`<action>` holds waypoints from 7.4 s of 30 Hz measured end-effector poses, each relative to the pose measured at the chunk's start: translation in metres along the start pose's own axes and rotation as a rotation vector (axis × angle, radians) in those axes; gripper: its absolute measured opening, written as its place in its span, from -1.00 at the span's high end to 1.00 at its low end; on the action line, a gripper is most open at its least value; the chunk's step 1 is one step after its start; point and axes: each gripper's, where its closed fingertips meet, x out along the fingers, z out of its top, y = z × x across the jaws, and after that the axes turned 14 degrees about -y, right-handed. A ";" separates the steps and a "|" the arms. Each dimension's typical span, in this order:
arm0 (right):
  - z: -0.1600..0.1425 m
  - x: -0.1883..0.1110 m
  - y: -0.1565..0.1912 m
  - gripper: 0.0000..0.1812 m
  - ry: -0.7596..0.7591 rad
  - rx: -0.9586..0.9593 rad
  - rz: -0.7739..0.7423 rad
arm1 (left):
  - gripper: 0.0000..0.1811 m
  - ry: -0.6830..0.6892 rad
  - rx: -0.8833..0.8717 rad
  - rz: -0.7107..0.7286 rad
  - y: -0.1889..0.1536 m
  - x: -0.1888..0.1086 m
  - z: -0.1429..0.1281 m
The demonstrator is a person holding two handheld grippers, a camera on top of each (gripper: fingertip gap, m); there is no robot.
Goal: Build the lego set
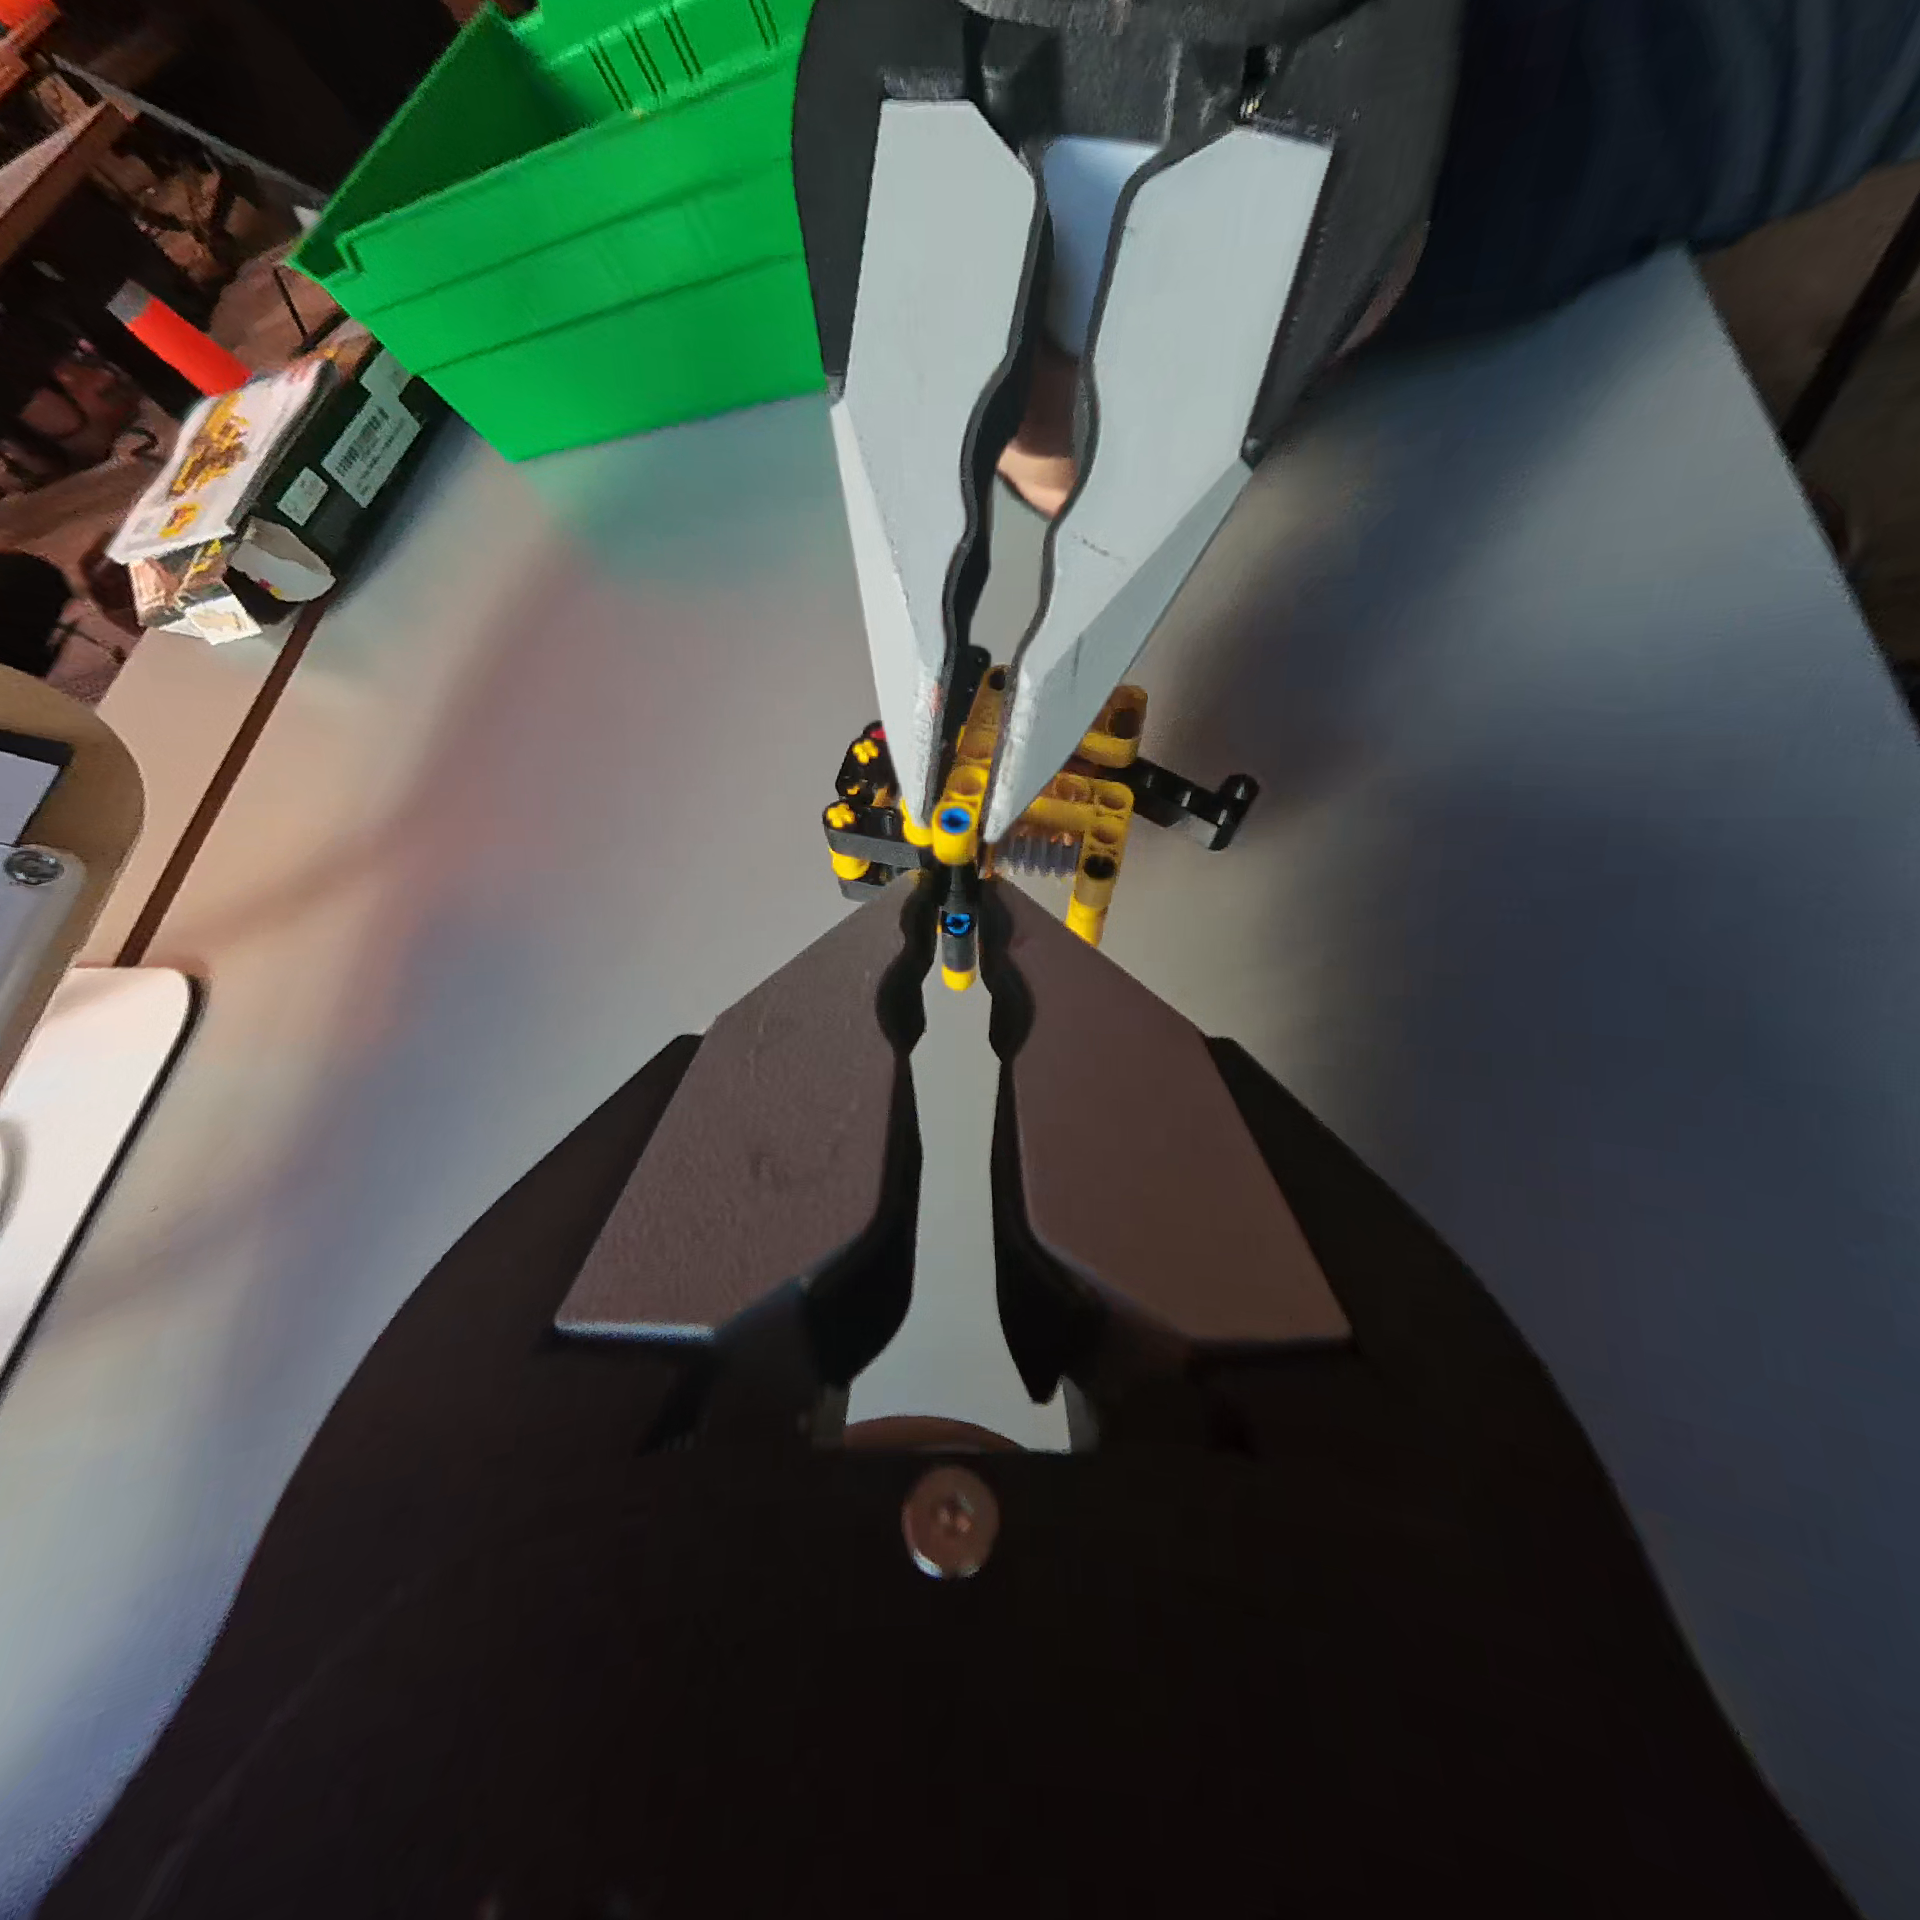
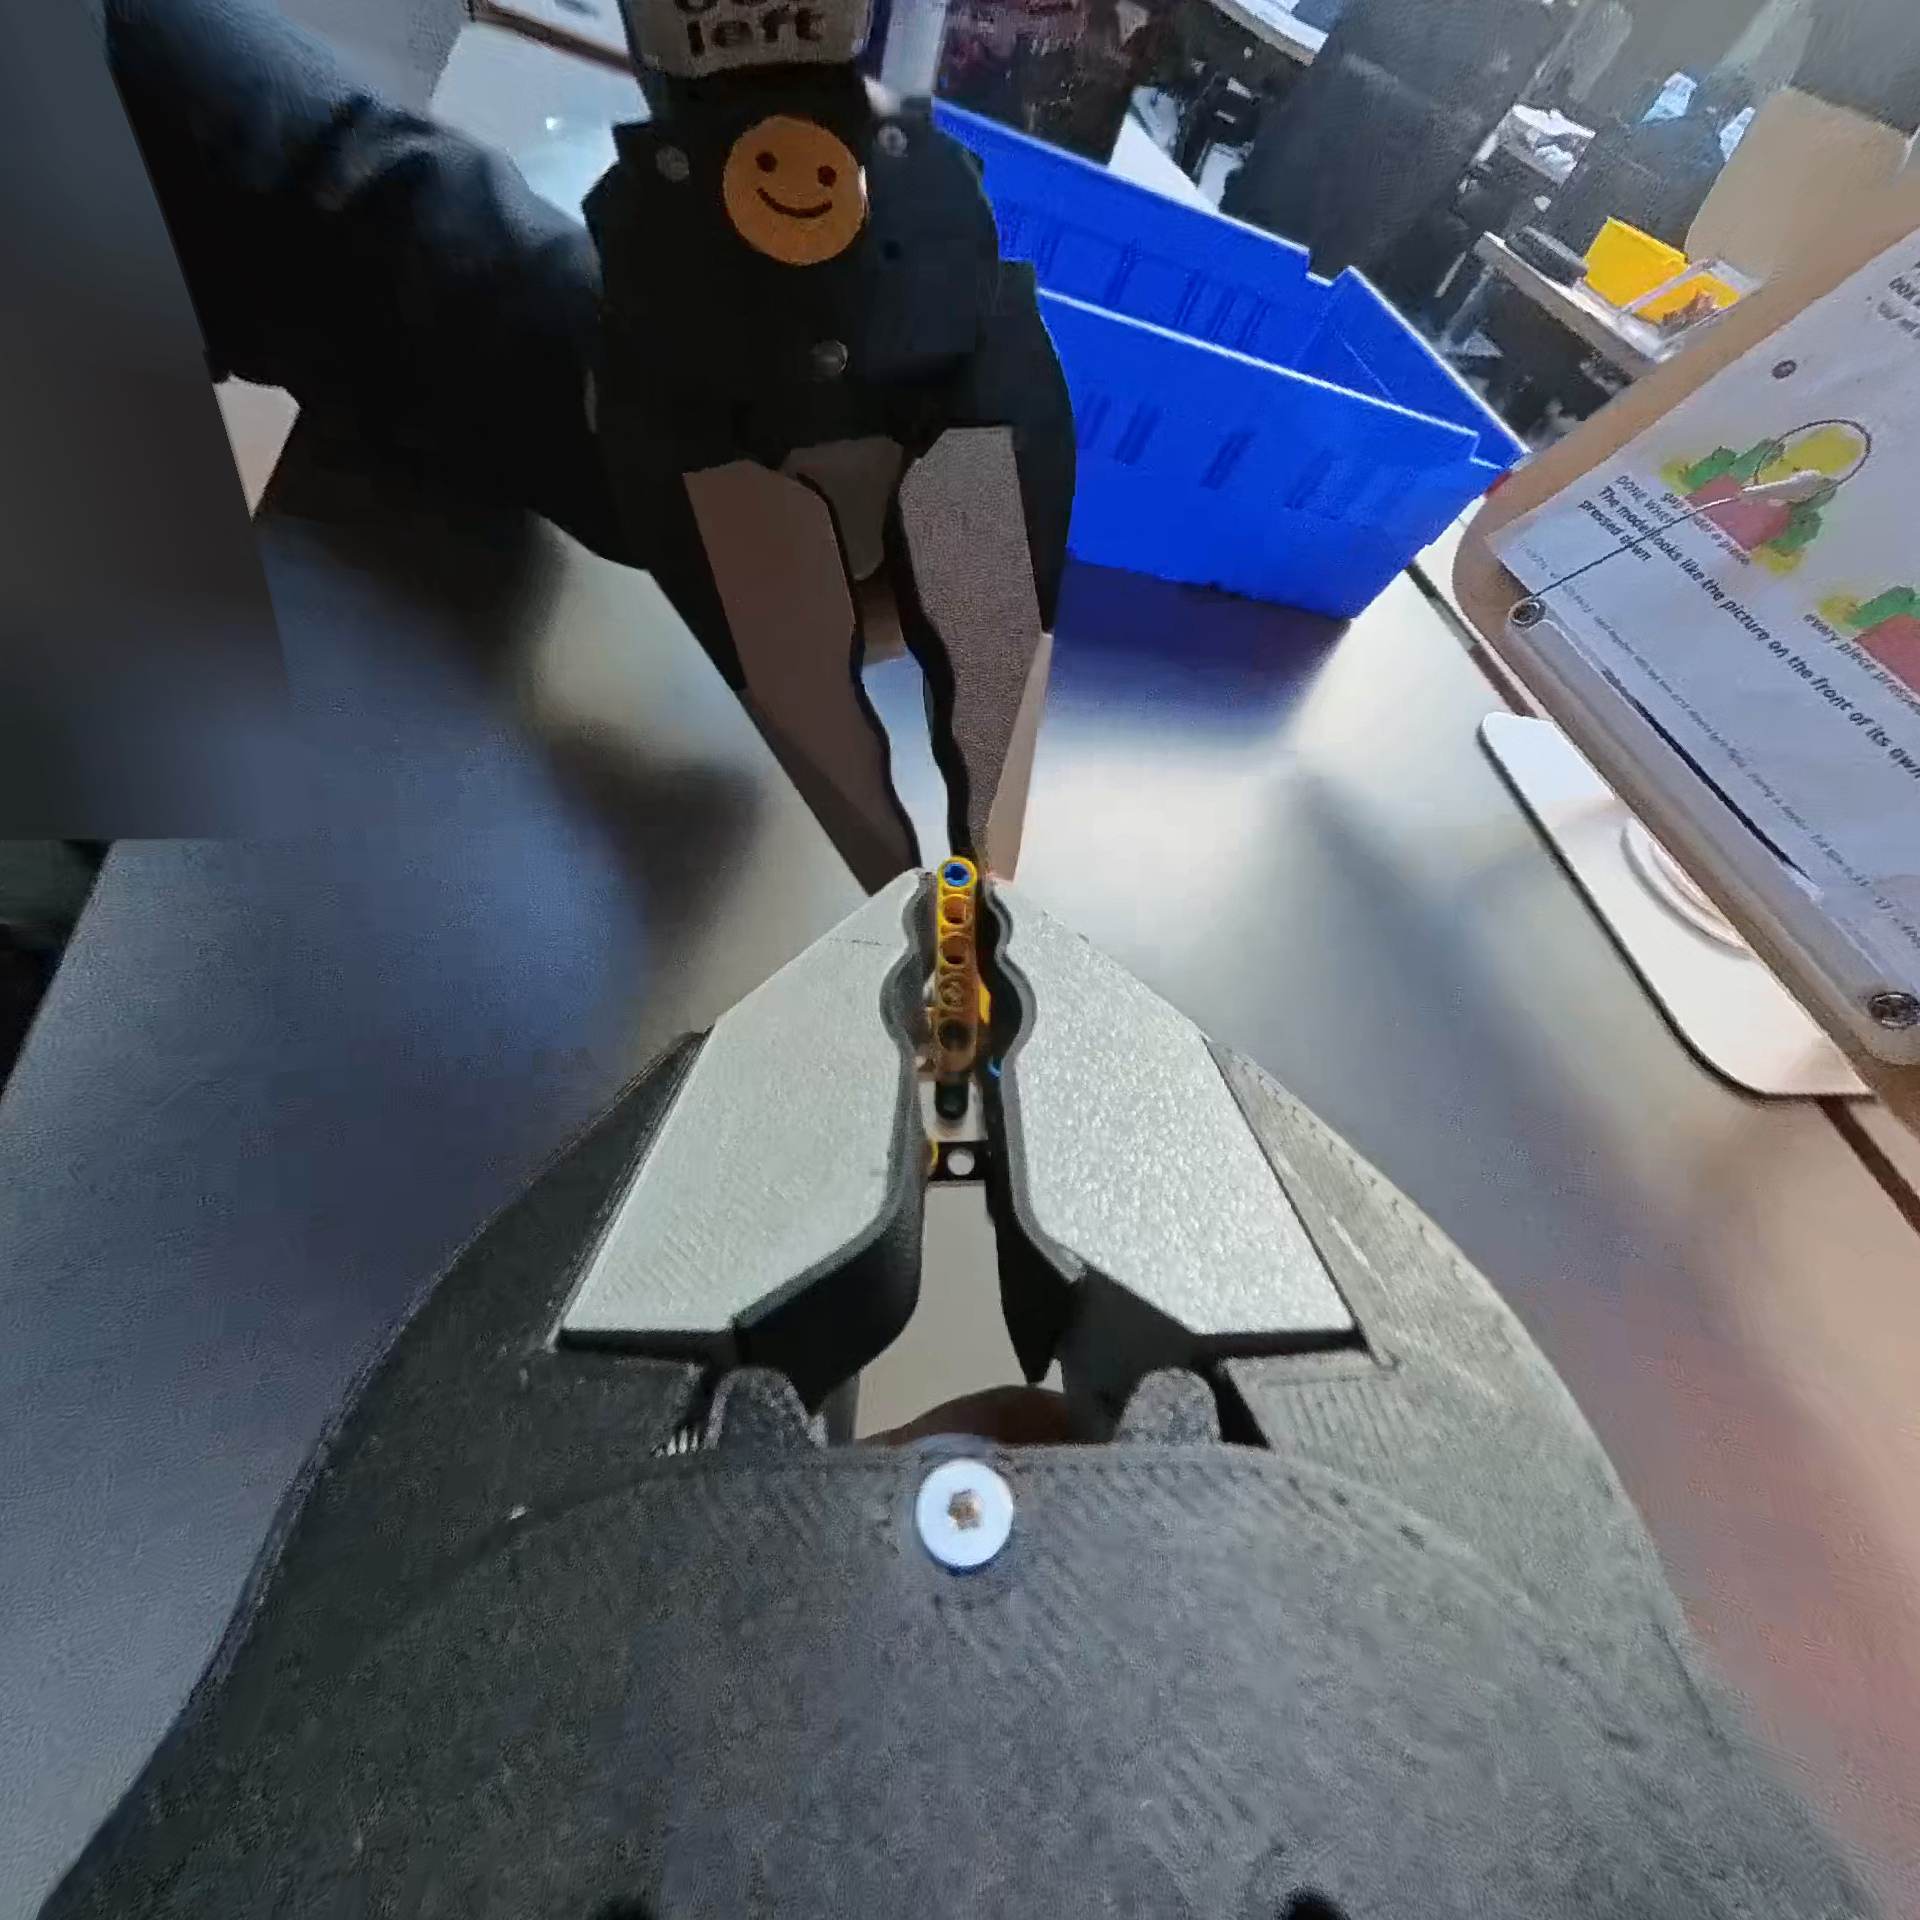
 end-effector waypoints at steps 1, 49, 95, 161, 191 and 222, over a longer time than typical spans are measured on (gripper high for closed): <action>0.004 -0.002 -0.001 0.96 -0.024 0.042 -0.003 | 0.96 -0.029 -0.026 -0.005 0.000 0.000 0.004; 0.002 -0.004 -0.015 0.87 -0.194 0.365 0.093 | 0.92 -0.371 -0.397 -0.036 0.009 -0.001 0.026; -0.034 0.003 -0.044 0.94 0.227 -0.281 -0.354 | 0.93 -0.084 -0.186 0.233 0.031 0.013 -0.006; -0.062 -0.006 -0.018 0.94 0.164 0.362 0.050 | 0.68 -0.129 -0.456 0.017 0.037 -0.014 -0.009; 0.008 -0.070 -0.093 1.00 -0.411 0.797 -0.124 | 0.82 0.047 -0.317 -0.013 0.013 -0.021 -0.029; 0.008 -0.055 -0.101 0.96 -0.392 0.892 -0.175 | 0.84 0.000 -0.390 -0.044 -0.011 0.015 -0.016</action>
